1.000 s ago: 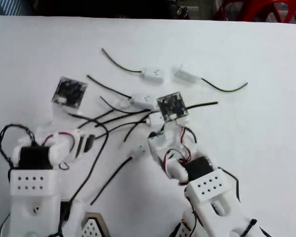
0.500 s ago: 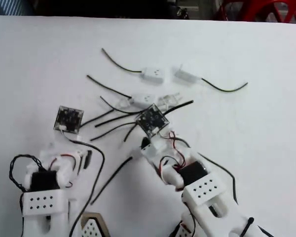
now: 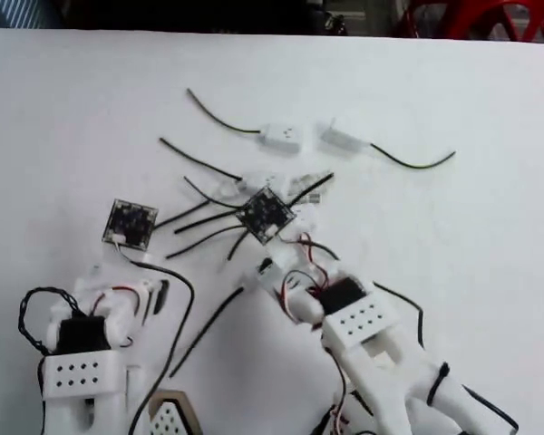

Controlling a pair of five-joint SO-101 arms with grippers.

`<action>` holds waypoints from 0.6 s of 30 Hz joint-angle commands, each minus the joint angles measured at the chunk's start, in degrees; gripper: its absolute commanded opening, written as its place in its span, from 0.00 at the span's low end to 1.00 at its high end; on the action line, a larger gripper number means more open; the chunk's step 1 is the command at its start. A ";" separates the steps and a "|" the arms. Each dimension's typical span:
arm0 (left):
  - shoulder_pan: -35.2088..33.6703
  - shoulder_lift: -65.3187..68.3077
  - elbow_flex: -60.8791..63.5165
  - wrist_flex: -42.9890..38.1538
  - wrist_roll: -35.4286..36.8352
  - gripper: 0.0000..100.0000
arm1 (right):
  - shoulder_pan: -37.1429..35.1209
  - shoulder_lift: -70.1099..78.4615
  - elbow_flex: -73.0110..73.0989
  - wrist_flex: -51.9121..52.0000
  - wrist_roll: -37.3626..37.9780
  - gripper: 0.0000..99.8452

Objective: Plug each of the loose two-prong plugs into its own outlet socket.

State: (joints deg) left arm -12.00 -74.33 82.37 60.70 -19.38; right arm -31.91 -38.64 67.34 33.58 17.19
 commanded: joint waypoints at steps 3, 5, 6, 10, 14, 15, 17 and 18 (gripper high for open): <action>-0.66 -0.92 -0.09 -1.05 -0.53 0.23 | 2.42 2.86 -3.25 -0.75 0.18 0.02; -0.66 -0.92 -0.09 -1.05 -0.53 0.23 | 2.59 2.86 -3.25 -0.57 0.09 0.02; -0.66 -0.92 -0.09 -1.05 -0.53 0.23 | 2.59 2.86 -3.25 -0.57 0.09 0.02; -0.66 -0.92 -0.09 -1.05 -0.53 0.23 | 2.33 3.12 -3.34 -2.33 -1.58 0.02; -0.66 -0.92 -0.09 -1.05 -0.53 0.23 | 2.33 3.47 -3.34 -4.44 -3.69 0.02; -0.66 -0.92 -0.09 -1.05 -0.53 0.23 | 2.24 3.47 -3.34 -4.35 -3.78 0.02; -0.66 -0.92 -0.09 -1.05 -0.53 0.23 | 2.24 3.47 -3.16 -4.26 -3.87 0.02; -0.66 -0.92 -0.09 -1.05 -0.53 0.23 | 2.33 3.47 -3.08 -4.26 -3.87 0.02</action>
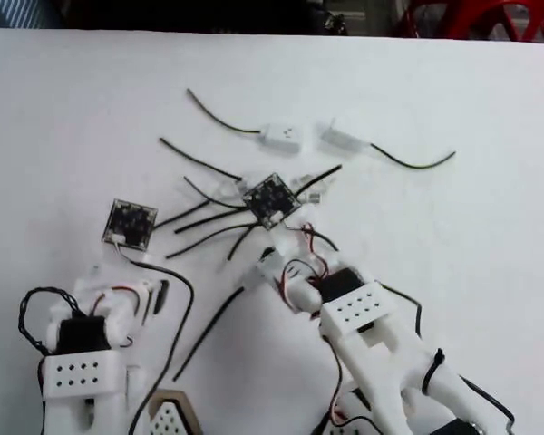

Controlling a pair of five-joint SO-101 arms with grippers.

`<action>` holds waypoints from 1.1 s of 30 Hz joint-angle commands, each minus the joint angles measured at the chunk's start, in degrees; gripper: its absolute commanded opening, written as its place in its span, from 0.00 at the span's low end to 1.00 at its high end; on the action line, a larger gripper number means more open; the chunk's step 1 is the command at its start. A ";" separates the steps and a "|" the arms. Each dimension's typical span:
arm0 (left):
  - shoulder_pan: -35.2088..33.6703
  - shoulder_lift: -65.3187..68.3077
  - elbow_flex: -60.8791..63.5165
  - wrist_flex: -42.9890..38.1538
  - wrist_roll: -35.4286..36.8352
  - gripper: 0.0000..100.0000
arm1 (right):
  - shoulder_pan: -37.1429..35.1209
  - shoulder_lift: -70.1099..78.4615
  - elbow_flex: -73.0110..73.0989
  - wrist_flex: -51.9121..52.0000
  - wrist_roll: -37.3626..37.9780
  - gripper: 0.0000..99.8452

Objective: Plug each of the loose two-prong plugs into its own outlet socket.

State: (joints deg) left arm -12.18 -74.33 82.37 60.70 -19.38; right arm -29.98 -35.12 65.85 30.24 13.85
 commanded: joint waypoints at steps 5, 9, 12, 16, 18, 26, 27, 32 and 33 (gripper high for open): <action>-0.48 -0.92 -0.09 -1.05 -0.53 0.23 | 0.40 -0.04 0.88 -0.84 -0.53 0.02; -0.48 -0.92 -0.09 -1.05 -0.53 0.23 | 0.31 -0.04 2.20 -0.84 -0.53 0.02; -0.48 -0.92 -0.09 -1.05 -0.53 0.23 | 0.22 -0.13 2.20 -0.13 -0.62 0.02; -0.48 -0.92 -0.09 -1.05 -0.53 0.23 | -0.75 -0.40 1.93 1.19 -2.55 0.02; -0.48 -0.92 0.00 -1.05 -0.53 0.23 | -1.63 -0.13 1.93 1.71 -3.52 0.02; -0.48 -0.92 0.00 -1.05 -0.62 0.23 | -2.77 -0.66 1.76 3.82 -3.78 0.02; -0.48 -0.92 0.00 -1.05 -0.62 0.23 | -2.77 -0.66 1.41 4.53 -3.78 0.02; -0.48 -0.92 0.00 -1.05 -0.62 0.23 | -3.21 -0.66 -2.20 9.71 -7.91 0.02; -0.48 -0.92 0.00 -1.05 -0.62 0.23 | -3.21 -0.31 -2.90 10.68 -8.35 0.02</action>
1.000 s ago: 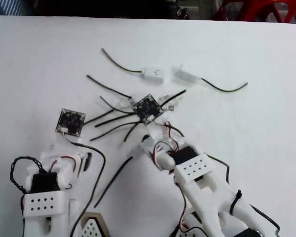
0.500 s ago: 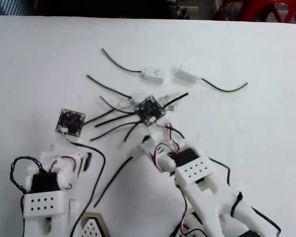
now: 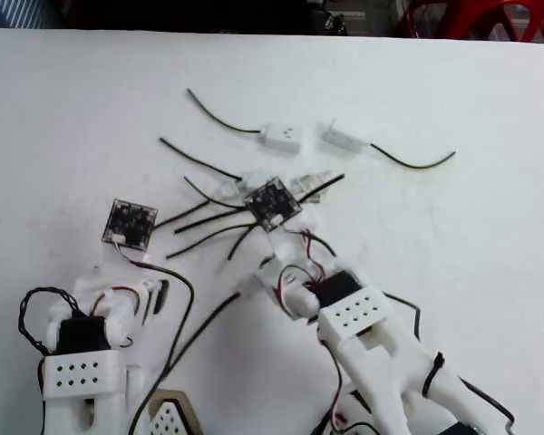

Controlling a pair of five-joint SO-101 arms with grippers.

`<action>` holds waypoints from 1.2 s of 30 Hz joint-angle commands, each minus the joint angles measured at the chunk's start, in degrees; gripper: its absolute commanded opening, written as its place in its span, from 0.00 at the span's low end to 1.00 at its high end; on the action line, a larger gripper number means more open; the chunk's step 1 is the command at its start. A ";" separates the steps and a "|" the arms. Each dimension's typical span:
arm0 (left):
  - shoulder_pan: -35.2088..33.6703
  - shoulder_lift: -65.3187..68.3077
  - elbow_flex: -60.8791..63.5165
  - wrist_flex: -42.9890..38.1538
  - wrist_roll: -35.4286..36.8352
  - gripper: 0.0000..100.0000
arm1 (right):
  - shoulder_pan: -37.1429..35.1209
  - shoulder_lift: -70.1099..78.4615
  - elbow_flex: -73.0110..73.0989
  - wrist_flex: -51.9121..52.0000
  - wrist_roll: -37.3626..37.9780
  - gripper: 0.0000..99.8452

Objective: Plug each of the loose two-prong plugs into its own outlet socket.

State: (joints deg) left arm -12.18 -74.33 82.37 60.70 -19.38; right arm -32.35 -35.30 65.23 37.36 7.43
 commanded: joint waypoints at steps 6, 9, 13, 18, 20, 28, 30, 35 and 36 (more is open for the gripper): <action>-0.48 -0.92 0.00 -1.05 -0.62 0.23 | -0.84 0.04 -1.23 3.65 -2.29 0.02; -0.48 -0.92 0.00 -1.05 -0.62 0.23 | -0.84 0.04 -0.18 3.38 -2.29 0.02; -0.48 -0.92 0.00 -1.05 -0.62 0.23 | -0.84 0.13 1.41 2.68 -1.85 0.02; -0.48 -0.92 0.00 -1.05 -0.62 0.23 | -0.84 0.13 1.58 3.12 -1.67 0.02; -0.48 -0.92 0.00 -1.05 -0.62 0.23 | -0.92 0.13 1.58 4.09 -1.58 0.02; -0.48 -0.92 0.18 -1.05 -0.62 0.23 | -2.07 0.22 1.67 5.93 1.41 0.02; -0.40 -0.92 0.62 -1.85 -0.62 0.23 | -2.07 0.22 1.67 7.52 1.49 0.02; -0.40 -0.92 0.62 -2.20 -0.62 0.23 | -1.98 0.22 1.67 10.51 1.49 0.02; -0.40 -0.92 0.62 -2.20 -0.62 0.23 | -1.98 0.22 1.67 10.59 1.49 0.02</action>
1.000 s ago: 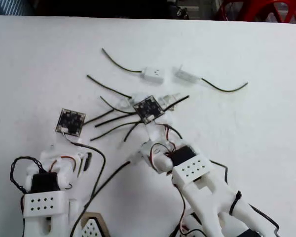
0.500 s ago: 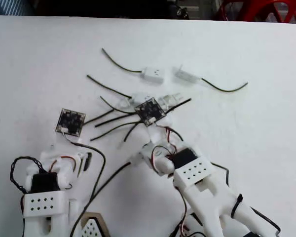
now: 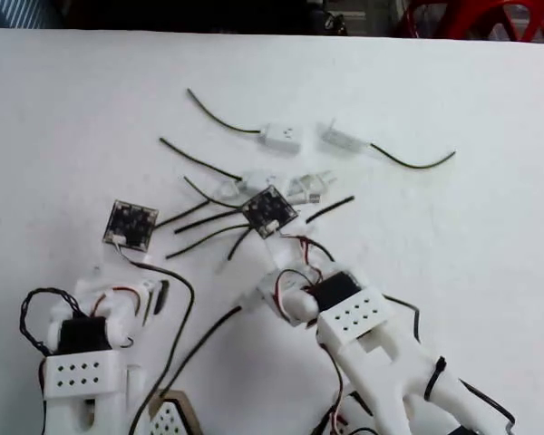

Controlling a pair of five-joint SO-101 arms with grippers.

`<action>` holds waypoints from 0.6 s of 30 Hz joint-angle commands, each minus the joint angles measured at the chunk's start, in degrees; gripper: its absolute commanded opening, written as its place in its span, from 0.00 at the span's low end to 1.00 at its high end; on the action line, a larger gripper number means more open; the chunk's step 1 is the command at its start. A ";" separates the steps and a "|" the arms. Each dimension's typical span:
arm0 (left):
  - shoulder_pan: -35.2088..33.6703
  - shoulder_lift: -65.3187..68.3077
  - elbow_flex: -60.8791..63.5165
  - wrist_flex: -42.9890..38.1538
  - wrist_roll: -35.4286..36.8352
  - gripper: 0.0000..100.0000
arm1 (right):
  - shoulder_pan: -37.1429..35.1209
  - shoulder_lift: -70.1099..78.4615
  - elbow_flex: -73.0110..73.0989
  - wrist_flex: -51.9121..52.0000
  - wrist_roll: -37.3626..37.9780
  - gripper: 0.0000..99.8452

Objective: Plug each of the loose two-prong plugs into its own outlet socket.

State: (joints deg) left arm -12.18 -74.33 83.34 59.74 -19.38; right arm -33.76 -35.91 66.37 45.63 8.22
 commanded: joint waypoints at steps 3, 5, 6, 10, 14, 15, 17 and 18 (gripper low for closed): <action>-0.48 -0.92 -0.35 -1.23 -0.62 0.23 | -0.57 2.33 0.53 2.15 0.97 0.02; -0.48 -0.92 -0.35 -1.23 -0.62 0.23 | -0.57 5.41 -0.26 1.98 1.93 0.02; -0.48 -0.92 -0.35 -1.23 -0.62 0.23 | -0.48 7.16 -1.41 2.24 1.85 0.02; -0.48 -0.92 -0.35 -1.23 -0.62 0.23 | -0.48 14.02 -5.80 4.26 1.85 0.02; -0.48 -0.92 -0.35 -1.23 -0.62 0.23 | -0.66 18.86 -8.62 6.02 2.20 0.02; -0.48 -0.92 -0.35 -1.23 -0.62 0.23 | -0.66 19.65 -9.05 6.02 2.20 0.02; -0.48 -0.92 -0.35 -1.23 -0.62 0.23 | -0.66 20.00 -9.58 6.02 2.20 0.02; -0.48 -0.92 -0.35 -1.23 -0.62 0.23 | -0.48 19.82 -9.85 6.02 2.11 0.02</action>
State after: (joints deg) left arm -12.18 -74.33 83.34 59.74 -19.38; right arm -33.85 -18.68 56.70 50.11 9.89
